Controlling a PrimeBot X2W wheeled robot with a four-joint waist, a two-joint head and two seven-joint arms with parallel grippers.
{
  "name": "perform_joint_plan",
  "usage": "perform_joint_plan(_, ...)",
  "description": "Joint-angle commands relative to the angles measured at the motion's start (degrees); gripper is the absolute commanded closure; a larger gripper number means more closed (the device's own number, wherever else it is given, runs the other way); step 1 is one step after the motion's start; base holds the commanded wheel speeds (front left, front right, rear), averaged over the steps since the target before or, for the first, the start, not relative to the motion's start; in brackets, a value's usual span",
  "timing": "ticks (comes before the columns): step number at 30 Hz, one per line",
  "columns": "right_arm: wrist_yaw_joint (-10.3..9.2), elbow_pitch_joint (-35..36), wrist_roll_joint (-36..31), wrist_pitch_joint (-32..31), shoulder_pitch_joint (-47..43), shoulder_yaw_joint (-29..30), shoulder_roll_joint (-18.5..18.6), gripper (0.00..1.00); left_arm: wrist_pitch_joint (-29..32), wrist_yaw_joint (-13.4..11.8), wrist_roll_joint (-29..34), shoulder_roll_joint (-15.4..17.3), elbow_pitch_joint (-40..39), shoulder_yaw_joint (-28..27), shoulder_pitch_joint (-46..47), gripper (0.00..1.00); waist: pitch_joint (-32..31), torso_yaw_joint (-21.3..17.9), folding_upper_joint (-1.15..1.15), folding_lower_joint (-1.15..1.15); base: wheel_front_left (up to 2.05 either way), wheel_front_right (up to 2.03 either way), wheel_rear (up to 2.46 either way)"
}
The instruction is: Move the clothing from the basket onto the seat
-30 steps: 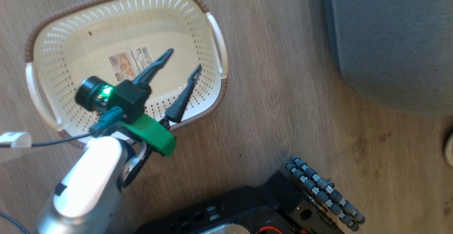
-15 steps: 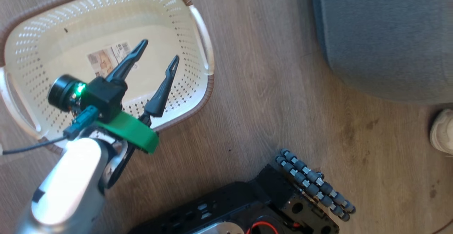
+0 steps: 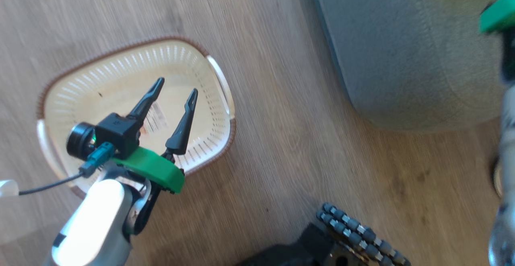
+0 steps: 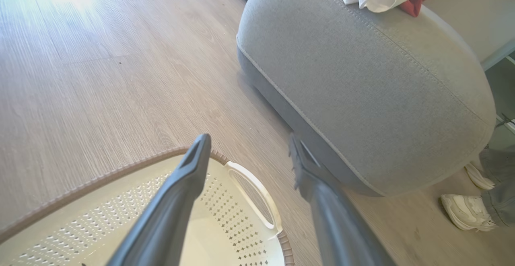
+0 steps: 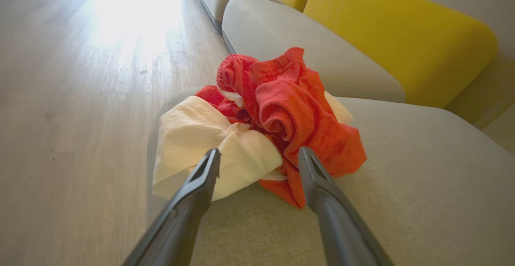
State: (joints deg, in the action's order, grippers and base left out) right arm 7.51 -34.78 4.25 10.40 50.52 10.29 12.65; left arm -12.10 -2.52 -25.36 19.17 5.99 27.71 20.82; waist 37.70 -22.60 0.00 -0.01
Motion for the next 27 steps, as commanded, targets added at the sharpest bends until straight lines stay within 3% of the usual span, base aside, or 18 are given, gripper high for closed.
perform_joint_plan(1,-0.02,2.77,0.56,0.53,-2.22,-0.85,0.72,0.00,-0.64,-0.25,-0.11,-0.10,-1.12,-1.67,-0.65,0.00,-4.98,1.26,0.00,0.01,0.00,0.00,0.00)
perform_joint_plan(7,-0.02,12.87,2.92,0.49,-17.79,-6.73,-2.18,0.00,-2.45,-1.91,-1.65,-2.70,5.58,-4.70,-2.39,0.00,-14.54,7.24,0.00,0.01,0.00,0.00,0.00)
perform_joint_plan(13,-0.02,14.21,2.66,3.19,-29.49,-10.07,-5.47,0.00,-2.86,-3.03,-1.92,-4.87,11.30,-10.74,-5.26,0.00,-22.09,13.56,0.00,0.01,0.00,0.00,0.00)
perform_joint_plan(20,-0.02,13.70,-0.25,4.56,-35.59,-9.59,-8.97,0.00,-2.88,-0.92,0.04,-6.83,13.64,-18.67,-9.12,0.00,-27.07,17.26,0.00,0.01,0.00,0.00,0.00)
perform_joint_plan(27,-0.02,15.91,0.84,4.58,-40.51,-10.00,-9.74,0.00,-2.89,1.57,2.66,-10.31,15.09,-24.62,-11.15,0.00,-31.16,18.63,0.00,0.01,0.00,0.00,0.00)
